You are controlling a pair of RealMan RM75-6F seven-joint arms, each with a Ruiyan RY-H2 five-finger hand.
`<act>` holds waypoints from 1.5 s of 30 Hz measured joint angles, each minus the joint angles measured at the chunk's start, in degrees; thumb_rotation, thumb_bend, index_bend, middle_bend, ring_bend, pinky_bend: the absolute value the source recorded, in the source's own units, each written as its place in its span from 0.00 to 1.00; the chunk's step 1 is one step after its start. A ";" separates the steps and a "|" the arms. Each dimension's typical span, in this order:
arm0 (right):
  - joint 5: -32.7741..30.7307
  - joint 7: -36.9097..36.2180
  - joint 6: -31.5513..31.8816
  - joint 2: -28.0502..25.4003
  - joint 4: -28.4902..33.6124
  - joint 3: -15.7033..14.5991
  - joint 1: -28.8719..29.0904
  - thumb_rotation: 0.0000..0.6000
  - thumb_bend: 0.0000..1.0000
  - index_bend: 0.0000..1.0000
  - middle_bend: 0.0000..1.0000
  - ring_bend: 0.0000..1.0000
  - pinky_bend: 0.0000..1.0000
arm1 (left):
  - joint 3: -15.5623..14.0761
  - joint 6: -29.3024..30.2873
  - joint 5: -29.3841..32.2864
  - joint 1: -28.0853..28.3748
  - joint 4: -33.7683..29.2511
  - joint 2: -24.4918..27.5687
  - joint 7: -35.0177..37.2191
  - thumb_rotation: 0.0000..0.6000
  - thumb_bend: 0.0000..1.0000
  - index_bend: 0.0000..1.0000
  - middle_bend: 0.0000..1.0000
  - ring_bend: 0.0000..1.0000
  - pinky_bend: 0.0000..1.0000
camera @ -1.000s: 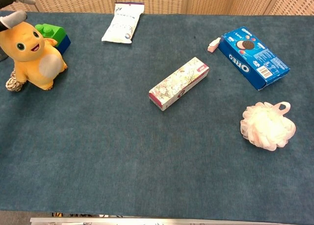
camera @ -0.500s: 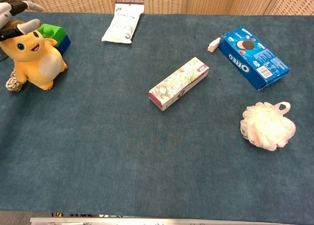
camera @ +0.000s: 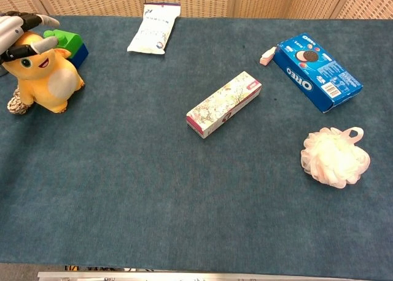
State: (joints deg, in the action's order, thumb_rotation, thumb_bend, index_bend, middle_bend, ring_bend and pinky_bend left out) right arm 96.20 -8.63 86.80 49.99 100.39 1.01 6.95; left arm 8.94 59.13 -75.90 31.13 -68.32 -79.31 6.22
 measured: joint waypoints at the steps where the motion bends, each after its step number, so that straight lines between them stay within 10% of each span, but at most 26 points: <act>1: -0.01 -0.05 0.03 0.00 0.00 0.03 0.00 1.00 0.00 0.00 0.03 0.00 0.00 | -0.06 0.23 0.03 -0.20 -0.10 0.10 -0.02 0.00 0.02 0.14 0.14 0.09 0.00; 45: -0.05 0.71 0.23 0.33 0.41 0.30 -0.31 1.00 0.00 0.00 0.03 0.00 0.00 | 0.77 3.82 -0.51 -0.96 -1.91 1.59 3.05 0.00 0.02 0.15 0.14 0.10 0.00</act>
State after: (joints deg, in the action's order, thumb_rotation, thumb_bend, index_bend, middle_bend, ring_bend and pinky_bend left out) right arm 96.15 -7.92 87.03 50.32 100.79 1.31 6.65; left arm 9.70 62.95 -76.41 30.18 -70.23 -77.72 9.27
